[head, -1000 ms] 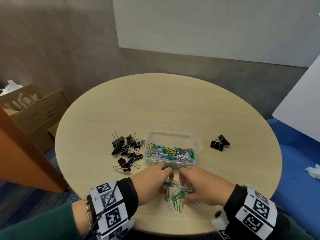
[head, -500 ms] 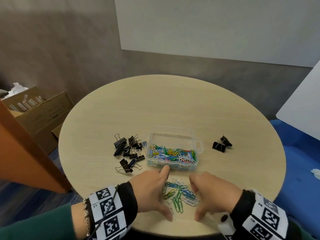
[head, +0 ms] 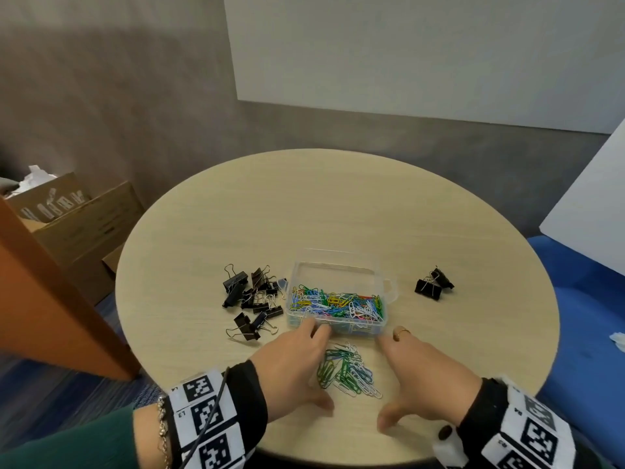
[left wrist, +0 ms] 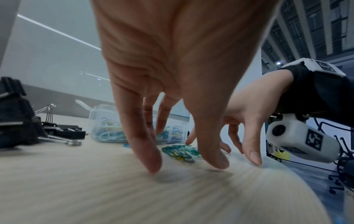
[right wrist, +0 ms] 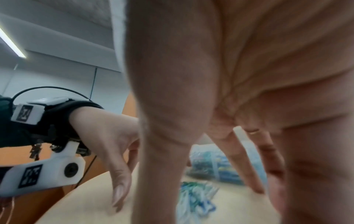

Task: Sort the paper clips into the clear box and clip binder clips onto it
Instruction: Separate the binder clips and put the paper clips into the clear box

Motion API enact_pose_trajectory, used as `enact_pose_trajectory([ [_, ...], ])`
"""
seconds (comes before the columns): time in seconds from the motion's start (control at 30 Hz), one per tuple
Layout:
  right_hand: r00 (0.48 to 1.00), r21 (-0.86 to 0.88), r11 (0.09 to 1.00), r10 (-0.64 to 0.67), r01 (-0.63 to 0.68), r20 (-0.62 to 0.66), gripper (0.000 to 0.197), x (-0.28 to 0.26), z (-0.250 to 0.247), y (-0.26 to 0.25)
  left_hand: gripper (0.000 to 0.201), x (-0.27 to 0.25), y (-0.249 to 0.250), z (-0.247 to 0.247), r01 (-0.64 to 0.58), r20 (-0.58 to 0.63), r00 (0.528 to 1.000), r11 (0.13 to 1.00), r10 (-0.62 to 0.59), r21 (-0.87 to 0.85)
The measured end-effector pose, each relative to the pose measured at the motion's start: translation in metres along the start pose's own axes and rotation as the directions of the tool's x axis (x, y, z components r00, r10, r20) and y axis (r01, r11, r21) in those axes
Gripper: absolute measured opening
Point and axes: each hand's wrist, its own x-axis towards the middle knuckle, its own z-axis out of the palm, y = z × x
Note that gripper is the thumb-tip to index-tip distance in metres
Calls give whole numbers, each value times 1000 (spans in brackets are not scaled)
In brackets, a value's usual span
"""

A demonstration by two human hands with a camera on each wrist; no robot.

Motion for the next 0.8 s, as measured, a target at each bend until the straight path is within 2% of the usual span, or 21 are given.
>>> enact_pose_trajectory([
  [0.07,1000,36,999,-18,18,-1,101,2,6,-6,88,-1,0,2,-1,13,1000,1000,1,-20],
  [0.13,998,74,996,-42,45,-39,87,4,9,-14,88,2,1,3,7,27,1000,1000,-7,-23],
  [0.3,989,154,984,-74,93,-124,64,8,18,-25,68,12,6,2,8,51,999,1000,-6,-27],
  [0.43,976,177,976,-92,128,-199,59,11,21,-26,59,18,10,3,0,50,999,1000,-1,6],
  [0.5,966,161,976,-109,149,-236,57,13,22,-26,57,20,11,4,-10,51,999,999,8,33],
  [0.63,949,120,978,-131,171,-287,41,16,19,-25,48,24,13,2,-17,57,998,997,13,70],
  [0.8,950,30,986,-152,167,-273,28,16,12,-21,40,26,14,0,-8,61,998,997,4,72],
])
